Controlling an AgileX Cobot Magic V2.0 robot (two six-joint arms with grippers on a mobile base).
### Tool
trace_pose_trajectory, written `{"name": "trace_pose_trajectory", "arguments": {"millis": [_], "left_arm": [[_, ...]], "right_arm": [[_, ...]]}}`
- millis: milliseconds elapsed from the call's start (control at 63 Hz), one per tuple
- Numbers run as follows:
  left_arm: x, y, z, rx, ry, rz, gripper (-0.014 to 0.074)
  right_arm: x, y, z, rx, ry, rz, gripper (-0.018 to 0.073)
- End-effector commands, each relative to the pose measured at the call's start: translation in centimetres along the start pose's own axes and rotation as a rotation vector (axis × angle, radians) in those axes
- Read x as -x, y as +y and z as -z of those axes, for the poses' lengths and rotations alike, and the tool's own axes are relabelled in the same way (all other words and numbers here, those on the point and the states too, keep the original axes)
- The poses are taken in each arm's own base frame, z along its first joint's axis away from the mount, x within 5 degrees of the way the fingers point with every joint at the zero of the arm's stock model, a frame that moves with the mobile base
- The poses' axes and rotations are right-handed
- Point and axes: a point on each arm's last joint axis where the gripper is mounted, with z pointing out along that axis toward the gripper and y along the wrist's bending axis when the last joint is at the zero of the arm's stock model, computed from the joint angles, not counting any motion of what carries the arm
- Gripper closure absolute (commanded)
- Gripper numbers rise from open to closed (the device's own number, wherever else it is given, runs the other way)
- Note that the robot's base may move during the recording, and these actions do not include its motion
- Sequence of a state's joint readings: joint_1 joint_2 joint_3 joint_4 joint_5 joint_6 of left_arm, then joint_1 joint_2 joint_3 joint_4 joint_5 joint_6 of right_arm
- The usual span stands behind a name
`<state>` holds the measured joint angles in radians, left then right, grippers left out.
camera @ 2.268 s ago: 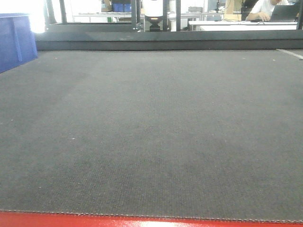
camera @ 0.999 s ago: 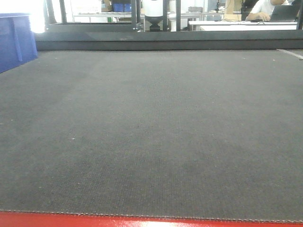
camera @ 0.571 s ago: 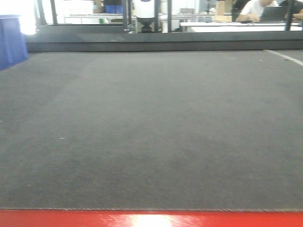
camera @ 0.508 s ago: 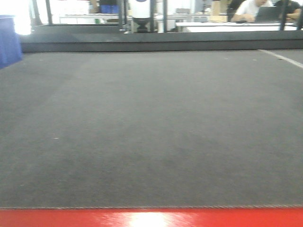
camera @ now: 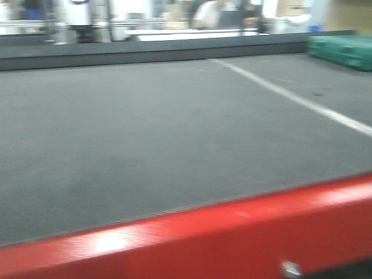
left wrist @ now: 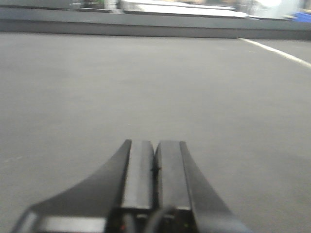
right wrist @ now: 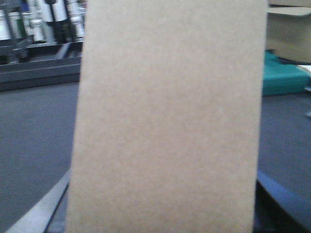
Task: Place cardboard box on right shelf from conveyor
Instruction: 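Drive the base past the red conveyor toward the steel shelf rack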
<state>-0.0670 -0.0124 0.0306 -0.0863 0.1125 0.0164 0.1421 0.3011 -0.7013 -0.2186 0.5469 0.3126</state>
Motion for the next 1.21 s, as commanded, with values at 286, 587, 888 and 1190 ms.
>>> {"name": "trace_pose_trajectory", "arguments": {"millis": [286, 587, 888, 1190], "left_arm": [[0.93, -0.02, 0.14, -0.003, -0.099, 0.01, 0.0715], [0.93, -0.02, 0.14, -0.003, -0.099, 0.01, 0.0715], [0.93, -0.02, 0.14, -0.003, -0.099, 0.01, 0.0715], [0.93, -0.02, 0.14, -0.003, -0.099, 0.01, 0.0715]], "right_arm": [[1.71, 0.29, 0.25, 0.021, -0.121, 0.021, 0.0377], [1.71, 0.29, 0.25, 0.021, -0.121, 0.021, 0.0377], [1.71, 0.29, 0.25, 0.021, -0.121, 0.021, 0.0377], [1.71, 0.29, 0.25, 0.021, -0.121, 0.021, 0.0377]]}}
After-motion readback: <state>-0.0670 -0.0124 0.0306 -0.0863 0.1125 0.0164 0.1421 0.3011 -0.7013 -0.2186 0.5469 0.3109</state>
